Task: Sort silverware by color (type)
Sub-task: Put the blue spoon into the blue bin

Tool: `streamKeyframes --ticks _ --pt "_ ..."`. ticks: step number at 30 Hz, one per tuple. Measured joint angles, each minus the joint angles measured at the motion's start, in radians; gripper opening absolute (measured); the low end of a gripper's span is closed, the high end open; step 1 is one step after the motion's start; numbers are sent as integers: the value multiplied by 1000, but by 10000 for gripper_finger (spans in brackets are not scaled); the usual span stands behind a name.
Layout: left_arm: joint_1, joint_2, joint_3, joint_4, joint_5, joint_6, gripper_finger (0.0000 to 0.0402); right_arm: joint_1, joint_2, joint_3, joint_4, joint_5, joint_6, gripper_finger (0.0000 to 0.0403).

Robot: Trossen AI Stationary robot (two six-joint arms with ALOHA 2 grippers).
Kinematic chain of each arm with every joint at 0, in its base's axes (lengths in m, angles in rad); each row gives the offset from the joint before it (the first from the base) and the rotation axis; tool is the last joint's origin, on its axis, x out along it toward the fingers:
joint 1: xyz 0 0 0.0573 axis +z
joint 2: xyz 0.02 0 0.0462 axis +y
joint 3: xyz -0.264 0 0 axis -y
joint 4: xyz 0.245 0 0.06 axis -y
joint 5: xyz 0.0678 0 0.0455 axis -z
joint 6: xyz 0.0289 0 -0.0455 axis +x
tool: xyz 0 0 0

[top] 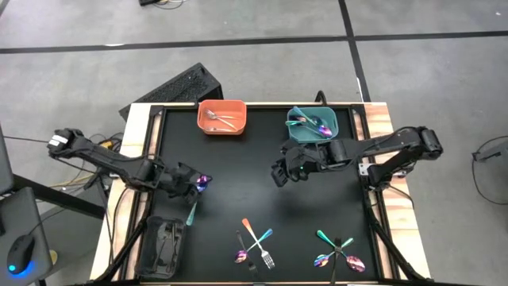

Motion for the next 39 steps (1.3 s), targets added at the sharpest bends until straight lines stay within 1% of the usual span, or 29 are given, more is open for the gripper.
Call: streamKeyframes --ticks 6,12,15,19,22,24,28,29,34,36,39 --pt "-1 79 -2 8 20 15 167 -57 0 0 -17 -6 -10 150" --pt "-1 183 -2 16 15 15 167 -108 0 0 -16 -47 -27 150" --pt "-1 243 1 23 8 12 167 -124 0 0 -16 -63 -37 150" --pt "-2 290 7 18 6 20 163 -127 1 0 -16 -64 -37 150" --pt "-2 293 7 14 -1 26 135 -127 1 0 -19 -64 -37 150" --pt "-1 291 5 9 -17 14 103 -127 1 0 -18 -67 -36 150" --pt "-1 290 0 9 -54 28 27 -143 1 0 -18 -70 -31 150" --pt "-2 291 0 13 -58 34 15 -149 1 0 -16 -70 -30 150" --pt "8 293 9 28 -74 27 9 -179 1 0 23 -75 -20 150" --pt "9 291 33 20 -81 64 5 -190 1 0 47 -120 -30 150" --pt "11 277 97 36 -159 158 4 -212 14 0 87 -226 -52 150"
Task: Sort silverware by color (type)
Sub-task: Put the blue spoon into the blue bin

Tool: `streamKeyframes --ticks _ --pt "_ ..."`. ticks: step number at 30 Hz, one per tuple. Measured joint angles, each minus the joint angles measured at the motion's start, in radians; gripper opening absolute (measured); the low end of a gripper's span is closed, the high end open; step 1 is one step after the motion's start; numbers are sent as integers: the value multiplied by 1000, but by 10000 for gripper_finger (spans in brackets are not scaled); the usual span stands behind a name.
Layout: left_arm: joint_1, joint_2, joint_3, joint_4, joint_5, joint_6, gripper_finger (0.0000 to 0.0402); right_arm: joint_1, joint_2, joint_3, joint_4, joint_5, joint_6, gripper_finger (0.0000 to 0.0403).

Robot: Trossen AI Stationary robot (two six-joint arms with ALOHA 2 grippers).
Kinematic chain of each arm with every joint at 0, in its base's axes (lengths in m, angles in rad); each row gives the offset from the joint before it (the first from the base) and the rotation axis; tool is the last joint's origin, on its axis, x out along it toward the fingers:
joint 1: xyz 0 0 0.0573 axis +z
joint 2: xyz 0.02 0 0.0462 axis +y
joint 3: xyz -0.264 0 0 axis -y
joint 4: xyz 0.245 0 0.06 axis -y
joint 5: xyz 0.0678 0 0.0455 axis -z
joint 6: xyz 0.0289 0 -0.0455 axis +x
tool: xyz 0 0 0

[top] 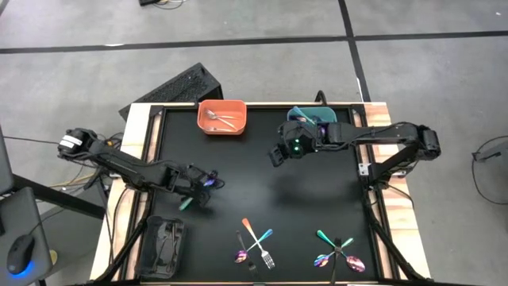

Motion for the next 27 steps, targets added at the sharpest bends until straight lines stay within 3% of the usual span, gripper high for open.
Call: streamKeyframes --ticks 4,8,17,23,27 --pt "5 -23 101 12 -138 191 3 -17 28 -2 39 -67 9 151" --pt "49 -34 204 28 -212 413 3 -29 74 -2 113 -142 23 161" --pt "191 -33 282 28 -214 613 3 -8 154 -1 414 -196 25 219" --pt "225 -33 283 139 -164 742 2 -19 194 0 580 -105 26 232" --pt "225 -33 284 227 -135 853 3 -29 217 0 597 -43 36 230"
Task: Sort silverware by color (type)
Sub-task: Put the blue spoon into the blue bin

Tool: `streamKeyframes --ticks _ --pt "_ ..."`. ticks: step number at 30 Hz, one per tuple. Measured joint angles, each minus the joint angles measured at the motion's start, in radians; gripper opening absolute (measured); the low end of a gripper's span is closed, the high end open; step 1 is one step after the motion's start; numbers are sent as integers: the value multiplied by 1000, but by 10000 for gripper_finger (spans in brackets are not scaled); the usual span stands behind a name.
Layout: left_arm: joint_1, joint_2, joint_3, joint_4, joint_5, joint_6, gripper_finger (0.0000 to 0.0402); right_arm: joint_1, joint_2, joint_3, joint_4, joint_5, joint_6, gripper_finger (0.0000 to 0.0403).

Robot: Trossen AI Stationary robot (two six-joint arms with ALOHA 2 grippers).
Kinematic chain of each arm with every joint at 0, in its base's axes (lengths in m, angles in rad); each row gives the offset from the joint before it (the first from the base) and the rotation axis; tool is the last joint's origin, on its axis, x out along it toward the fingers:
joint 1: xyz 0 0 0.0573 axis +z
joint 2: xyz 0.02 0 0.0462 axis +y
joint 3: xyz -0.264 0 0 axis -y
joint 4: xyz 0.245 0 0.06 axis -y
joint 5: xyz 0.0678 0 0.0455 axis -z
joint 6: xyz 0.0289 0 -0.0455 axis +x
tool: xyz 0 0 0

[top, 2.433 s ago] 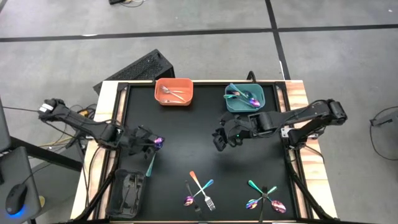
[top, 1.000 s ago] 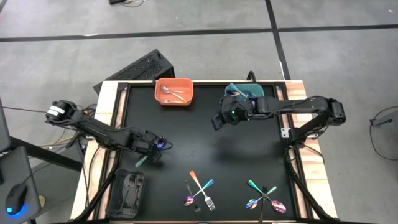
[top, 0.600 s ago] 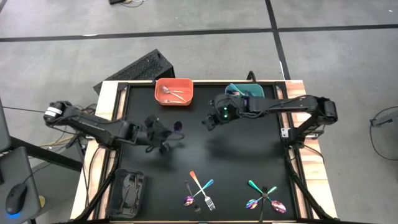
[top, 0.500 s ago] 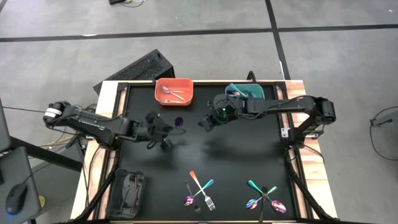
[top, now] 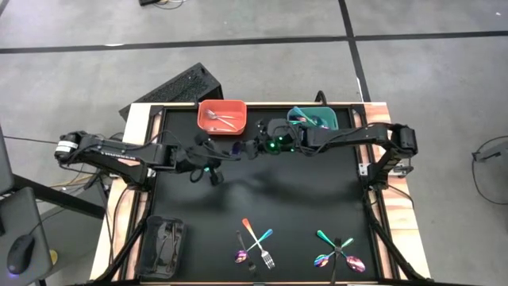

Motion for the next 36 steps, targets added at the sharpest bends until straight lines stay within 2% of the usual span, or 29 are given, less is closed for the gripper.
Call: streamKeyframes --ticks 4,6,8,12,14,18,23,28,30,36 --pt "1 0 0 26 0 21 4 -5 0 0 -6 11 6 217" --pt "1 0 0 25 -4 21 4 -4 0 0 -8 11 5 197" --pt "2 0 0 25 -5 20 5 -7 0 0 -7 11 -10 160" --pt "1 -1 0 26 -8 14 5 -11 0 0 -18 10 -51 43" --pt "0 -3 1 28 -17 3 7 -14 0 -2 -30 11 -78 17" --pt "-1 -1 1 32 -37 -92 25 -40 -26 0 -153 37 -53 15" --pt "2 -16 2 35 -26 -111 66 -108 -110 -2 -403 131 -94 11" --pt "18 -34 3 -6 -45 -119 106 -206 -261 1 -606 173 -185 10" --pt "27 -44 2 -70 -53 -126 116 -255 -319 0 -713 212 -221 10" --pt "67 -64 2 -160 -51 -191 125 -411 -490 -17 -925 342 -282 9"
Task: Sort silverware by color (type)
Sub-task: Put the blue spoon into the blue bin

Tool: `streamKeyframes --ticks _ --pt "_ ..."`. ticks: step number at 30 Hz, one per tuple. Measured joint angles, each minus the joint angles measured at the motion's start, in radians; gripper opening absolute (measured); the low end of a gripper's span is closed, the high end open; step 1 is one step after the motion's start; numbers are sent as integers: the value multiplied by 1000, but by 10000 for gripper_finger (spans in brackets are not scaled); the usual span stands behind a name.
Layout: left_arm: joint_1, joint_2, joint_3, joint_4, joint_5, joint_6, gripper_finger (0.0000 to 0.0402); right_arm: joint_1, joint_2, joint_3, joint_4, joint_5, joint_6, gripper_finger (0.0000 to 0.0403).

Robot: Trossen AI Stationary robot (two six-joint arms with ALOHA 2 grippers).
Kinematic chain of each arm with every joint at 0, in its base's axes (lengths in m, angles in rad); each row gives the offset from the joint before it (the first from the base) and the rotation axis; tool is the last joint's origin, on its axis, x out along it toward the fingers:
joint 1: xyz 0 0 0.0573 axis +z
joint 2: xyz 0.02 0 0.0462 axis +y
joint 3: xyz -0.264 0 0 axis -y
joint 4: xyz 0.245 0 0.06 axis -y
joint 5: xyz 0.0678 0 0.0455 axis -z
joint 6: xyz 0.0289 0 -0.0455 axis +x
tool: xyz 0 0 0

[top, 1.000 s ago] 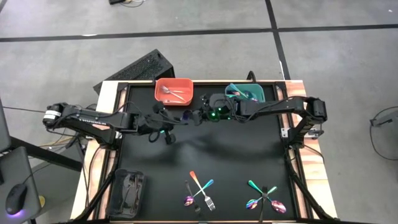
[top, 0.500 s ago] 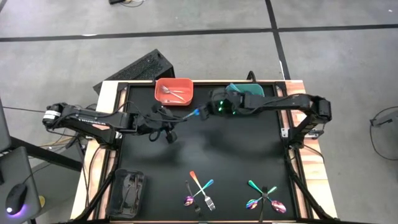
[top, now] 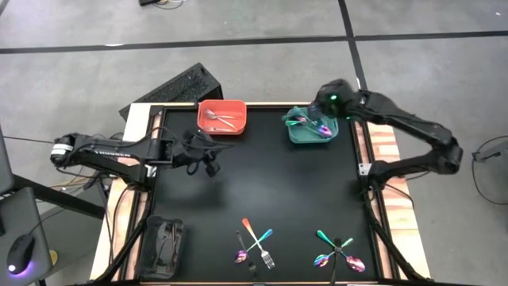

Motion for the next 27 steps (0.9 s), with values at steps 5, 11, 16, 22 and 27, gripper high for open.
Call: streamKeyframes --ticks 5,11,16,22,27 --pt "31 -7 0 -5 2 8 125 -82 -60 -9 -167 87 -35 9" --pt "93 -6 0 21 5 27 126 -77 -34 -9 -320 228 -93 9" --pt "142 -6 0 58 57 33 126 -51 43 -9 -345 287 -187 9" --pt "164 -6 0 65 81 25 126 -23 184 -9 -345 335 -268 12" --pt "164 -6 0 65 82 14 126 22 277 -8 -308 354 -305 60"
